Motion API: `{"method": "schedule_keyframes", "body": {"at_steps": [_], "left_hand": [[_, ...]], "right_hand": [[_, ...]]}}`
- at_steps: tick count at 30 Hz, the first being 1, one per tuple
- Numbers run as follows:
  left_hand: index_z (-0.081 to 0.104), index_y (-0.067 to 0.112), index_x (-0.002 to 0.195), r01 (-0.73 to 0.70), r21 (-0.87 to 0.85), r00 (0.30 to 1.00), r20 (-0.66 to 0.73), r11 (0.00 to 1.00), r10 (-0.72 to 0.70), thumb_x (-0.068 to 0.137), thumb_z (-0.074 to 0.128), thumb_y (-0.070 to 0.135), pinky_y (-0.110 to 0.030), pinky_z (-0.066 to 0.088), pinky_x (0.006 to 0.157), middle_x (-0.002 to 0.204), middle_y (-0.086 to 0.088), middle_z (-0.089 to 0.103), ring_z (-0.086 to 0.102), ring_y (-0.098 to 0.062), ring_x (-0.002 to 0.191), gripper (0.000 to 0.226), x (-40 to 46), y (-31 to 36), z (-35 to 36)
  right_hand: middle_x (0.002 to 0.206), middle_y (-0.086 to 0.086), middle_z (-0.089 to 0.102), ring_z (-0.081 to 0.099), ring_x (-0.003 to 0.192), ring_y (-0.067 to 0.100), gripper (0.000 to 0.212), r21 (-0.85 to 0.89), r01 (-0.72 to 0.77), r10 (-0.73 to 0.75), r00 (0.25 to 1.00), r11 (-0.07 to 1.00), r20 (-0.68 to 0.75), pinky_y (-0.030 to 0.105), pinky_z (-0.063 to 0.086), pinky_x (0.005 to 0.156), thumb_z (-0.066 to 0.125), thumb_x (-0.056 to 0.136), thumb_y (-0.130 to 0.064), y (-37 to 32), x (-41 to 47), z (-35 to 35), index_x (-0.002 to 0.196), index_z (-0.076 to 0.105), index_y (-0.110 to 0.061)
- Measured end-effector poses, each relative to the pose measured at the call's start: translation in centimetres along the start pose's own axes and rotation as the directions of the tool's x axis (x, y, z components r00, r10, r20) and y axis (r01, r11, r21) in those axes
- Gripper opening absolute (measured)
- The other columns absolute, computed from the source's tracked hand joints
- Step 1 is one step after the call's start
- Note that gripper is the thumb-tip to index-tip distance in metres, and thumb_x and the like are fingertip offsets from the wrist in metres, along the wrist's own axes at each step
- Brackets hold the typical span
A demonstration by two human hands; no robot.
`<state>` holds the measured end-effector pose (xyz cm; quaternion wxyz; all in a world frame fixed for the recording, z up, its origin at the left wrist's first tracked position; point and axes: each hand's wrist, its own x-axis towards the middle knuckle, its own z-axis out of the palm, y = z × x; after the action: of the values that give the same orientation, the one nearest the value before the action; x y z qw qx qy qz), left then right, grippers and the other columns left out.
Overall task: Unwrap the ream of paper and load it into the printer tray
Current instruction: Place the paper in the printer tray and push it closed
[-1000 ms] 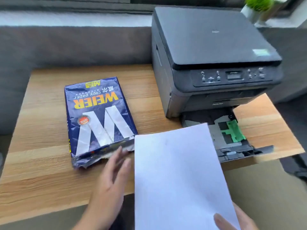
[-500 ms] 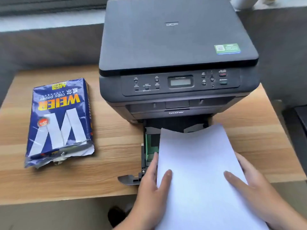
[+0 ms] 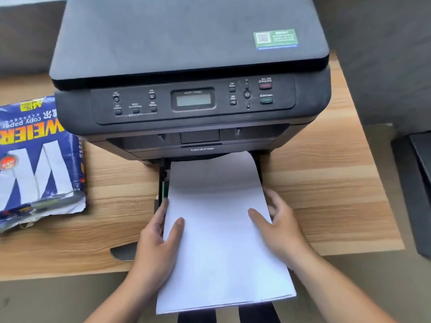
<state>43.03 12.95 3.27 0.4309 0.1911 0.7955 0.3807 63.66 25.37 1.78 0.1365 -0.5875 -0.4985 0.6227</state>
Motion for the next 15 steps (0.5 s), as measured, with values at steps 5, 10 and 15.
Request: {"method": "schedule_keyframes", "body": {"at_steps": [5, 10, 15], "left_hand": [[0.035, 0.017, 0.155, 0.002, 0.051, 1.000, 0.018, 0.999, -0.003, 0.099, 0.061, 0.012, -0.018, 0.025, 0.117, 0.156, 0.010, 0.040, 0.035, 0.007, 0.142, 0.062, -0.3, -1.2, -0.8], [0.033, 0.020, 0.156, 0.032, 0.050, 0.999, 0.034, 0.998, -0.034, 0.099, 0.062, 0.014, -0.028, 0.028, 0.122, 0.154, 0.010, 0.042, 0.037, 0.002, 0.142, 0.064, 0.2, -1.2, -1.1], [0.038, 0.026, 0.153, 0.087, -0.035, 0.995, 0.045, 0.996, -0.085, 0.099, 0.061, 0.010, -0.011, 0.034, 0.111, 0.148, 0.016, 0.048, 0.043, 0.024, 0.125, 0.061, 0.3, -1.6, -1.5]], "right_hand": [[0.137, -0.022, 0.062, 0.057, 0.129, 0.000, 0.063, -0.088, 0.023, -0.022, 1.000, 0.996, 0.009, 0.033, 0.043, 0.115, 0.061, 0.098, -0.016, 0.6, -0.8, 0.8, 0.142, 0.037, -0.053], [0.152, -0.019, 0.048, 0.047, 0.139, 0.003, 0.058, -0.240, 0.032, -0.046, 0.998, 0.970, -0.049, 0.030, 0.036, 0.117, 0.048, 0.102, -0.022, 1.2, -0.3, 1.6, 0.154, 0.031, -0.041], [0.069, 0.006, 0.049, 0.042, 0.054, 0.015, 0.060, -0.197, -0.038, -0.003, 0.979, 0.980, -0.202, 0.027, 0.037, 0.058, 0.055, 0.100, -0.022, 0.7, 0.3, 2.2, 0.153, 0.029, -0.034]]}}
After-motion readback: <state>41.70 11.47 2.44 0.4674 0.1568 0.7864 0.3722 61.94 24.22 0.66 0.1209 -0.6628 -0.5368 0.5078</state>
